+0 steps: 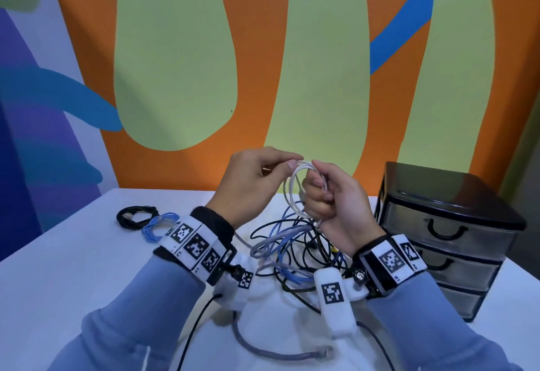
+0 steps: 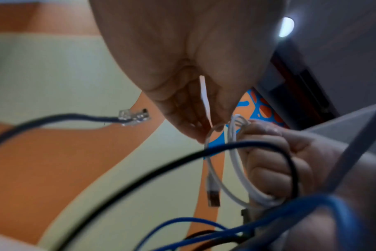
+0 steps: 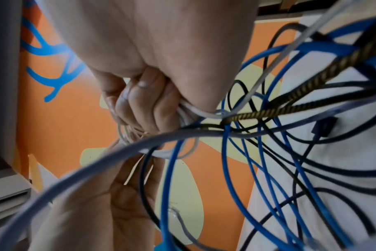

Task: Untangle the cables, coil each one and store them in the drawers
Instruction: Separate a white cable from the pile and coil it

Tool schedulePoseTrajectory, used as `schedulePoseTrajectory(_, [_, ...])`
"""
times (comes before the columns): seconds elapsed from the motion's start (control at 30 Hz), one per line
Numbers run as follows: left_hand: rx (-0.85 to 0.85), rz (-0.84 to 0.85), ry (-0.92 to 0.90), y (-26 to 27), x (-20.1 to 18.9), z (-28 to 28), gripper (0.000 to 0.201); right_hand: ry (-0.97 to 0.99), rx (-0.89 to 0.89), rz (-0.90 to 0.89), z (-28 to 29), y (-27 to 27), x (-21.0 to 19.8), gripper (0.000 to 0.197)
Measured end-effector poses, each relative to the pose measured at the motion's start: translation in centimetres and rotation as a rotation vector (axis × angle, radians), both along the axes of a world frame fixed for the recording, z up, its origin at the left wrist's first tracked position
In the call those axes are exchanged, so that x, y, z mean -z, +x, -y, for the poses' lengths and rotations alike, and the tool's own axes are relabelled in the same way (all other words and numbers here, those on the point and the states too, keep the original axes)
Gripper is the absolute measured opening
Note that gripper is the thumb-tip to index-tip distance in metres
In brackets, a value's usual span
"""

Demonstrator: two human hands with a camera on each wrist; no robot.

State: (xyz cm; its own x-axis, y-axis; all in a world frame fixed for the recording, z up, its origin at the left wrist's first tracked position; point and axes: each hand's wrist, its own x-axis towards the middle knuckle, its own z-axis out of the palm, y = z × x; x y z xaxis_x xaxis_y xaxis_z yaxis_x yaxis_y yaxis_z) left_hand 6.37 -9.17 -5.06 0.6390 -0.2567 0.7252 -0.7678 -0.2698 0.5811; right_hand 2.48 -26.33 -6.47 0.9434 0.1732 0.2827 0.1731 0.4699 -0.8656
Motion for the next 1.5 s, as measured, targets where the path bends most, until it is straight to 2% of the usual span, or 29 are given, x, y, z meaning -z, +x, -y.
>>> schedulePoseTrajectory(0.1, [0.242,-0.288,-0.162,-0.6,-0.4,0.1,0.022,0.069,-0.012,-0.009,-0.1,0.0,-0.2,0.039])
schedulePoseTrajectory(0.17, [0.307,-0.320,-0.139,-0.5,-0.2,0.1,0.027,0.081,0.001,-0.004,-0.1,0.2,-0.1,0.038])
schedulePoseTrajectory(0.27, [0.246,-0.300,-0.098,-0.5,0.3,0.1,0.033,0.061,0.044,0.008,0.0,0.6,0.2,0.037])
schedulePoseTrajectory(0.37, [0.215,-0.320,-0.180,-0.8,0.4,0.2,0.033,0.030,0.150,0.037,0.0,1.0,0.6,0.033])
schedulePoseTrajectory(0.43, [0.242,-0.381,-0.260,-1.2,0.4,0.2,0.041,0.000,0.263,0.064,0.0,1.1,0.7,0.030])
schedulePoseTrajectory(0.5, [0.301,-0.452,-0.319,-1.4,0.4,0.2,0.047,-0.045,0.376,0.110,-0.1,1.1,0.7,0.024])
schedulePoseTrajectory(0.6, [0.493,-0.601,-0.449,-1.6,0.7,0.4,0.050,-0.137,0.494,0.205,-0.5,0.9,0.6,0.021])
schedulePoseTrajectory(0.73, [0.662,-0.758,-0.559,-1.5,0.2,0.1,0.050,-0.248,0.487,0.285,-0.7,1.0,0.0,0.025])
schedulePoseTrajectory(0.83, [0.682,-0.791,-0.565,-1.0,-0.2,-0.7,0.051,-0.363,0.402,0.328,-0.5,1.5,-0.8,0.029])
schedulePoseTrajectory(0.97, [0.561,-0.674,-0.431,0.1,-1.1,-1.6,0.049,-0.736,0.414,0.393,-0.1,2.8,-1.9,0.027])
schedulePoseTrajectory(1.03, [0.465,-0.601,-0.329,0.6,-1.8,-1.7,0.050,-0.743,0.417,0.302,-0.1,3.7,-2.0,0.031])
schedulePoseTrajectory(1.17, [0.218,-0.451,-0.208,1.9,-1.8,-1.8,0.030,-0.460,0.390,0.175,-0.3,4.1,-0.2,0.027])
schedulePoseTrajectory(1.3, [-0.055,-0.176,-0.094,2.1,-0.3,-1.6,0.009,-0.201,0.315,0.088,-0.3,3.2,1.0,0.027])
schedulePoseTrajectory(1.43, [-0.293,0.133,-0.005,1.6,0.9,-1.2,0.007,-0.046,0.219,0.074,-0.6,2.4,0.7,0.031])
schedulePoseTrajectory(1.5, [-0.382,0.188,-0.004,1.5,1.5,-1.0,0.009,0.026,0.153,0.080,-1.0,2.0,0.9,0.029])
